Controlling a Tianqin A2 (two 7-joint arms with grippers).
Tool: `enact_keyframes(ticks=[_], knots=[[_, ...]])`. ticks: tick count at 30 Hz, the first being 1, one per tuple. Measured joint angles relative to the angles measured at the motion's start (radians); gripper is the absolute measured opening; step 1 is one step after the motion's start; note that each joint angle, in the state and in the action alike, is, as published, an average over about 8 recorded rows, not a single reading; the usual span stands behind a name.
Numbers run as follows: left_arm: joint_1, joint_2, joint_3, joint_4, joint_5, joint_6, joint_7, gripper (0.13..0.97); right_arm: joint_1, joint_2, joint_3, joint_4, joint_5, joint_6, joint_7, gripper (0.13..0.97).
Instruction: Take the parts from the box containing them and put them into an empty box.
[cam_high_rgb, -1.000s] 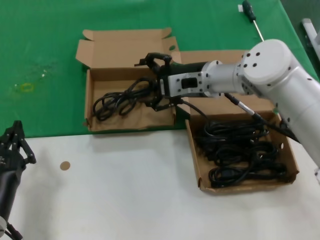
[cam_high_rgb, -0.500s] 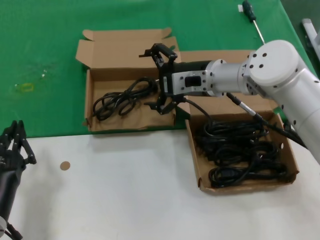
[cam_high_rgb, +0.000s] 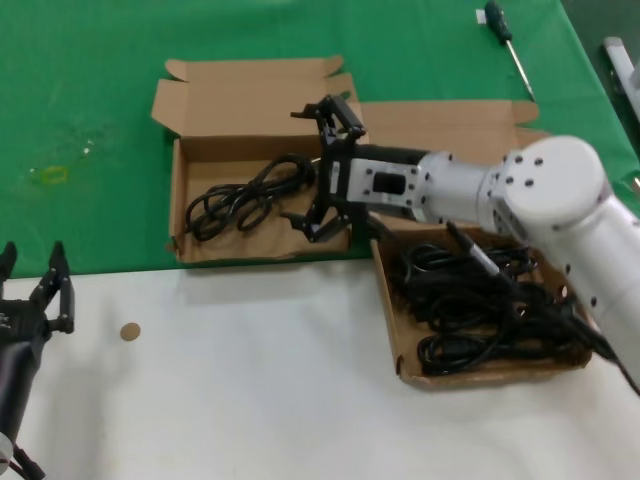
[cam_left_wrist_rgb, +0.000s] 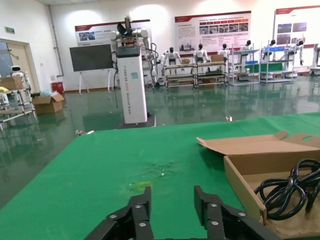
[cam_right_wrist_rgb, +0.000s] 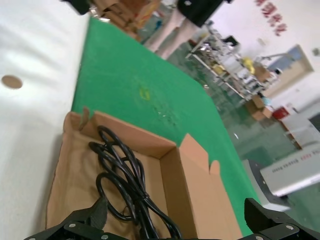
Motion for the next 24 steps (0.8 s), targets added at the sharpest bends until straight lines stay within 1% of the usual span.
enact_keyframes(ticks=[2,6,14,15,23,24], knots=[[0.0,0.0,0.0,0.0,0.0,0.0,0.0,0.328,-0.028,0.002,0.013,0.022,0.01,0.02,0.015,0.955],[0.0,0.0,0.0,0.0,0.0,0.0,0.0,0.328,-0.084,0.005,0.04,0.066,0.031,0.06,0.046,0.959],[0.0,0.0,0.0,0.0,0.0,0.0,0.0,0.523,-0.196,0.012,0.093,0.155,0.073,0.14,0.107,0.966],[0.0,0.0,0.0,0.0,0.0,0.0,0.0,0.523,-0.21,0.013,0.1,0.166,0.079,0.15,0.115,0.966],[0.0,0.0,0.0,0.0,0.0,0.0,0.0,0.739,-0.323,0.02,0.153,0.255,0.121,0.23,0.176,0.966],[0.0,0.0,0.0,0.0,0.0,0.0,0.0,0.739,-0.337,0.02,0.16,0.266,0.126,0.24,0.184,0.966]])
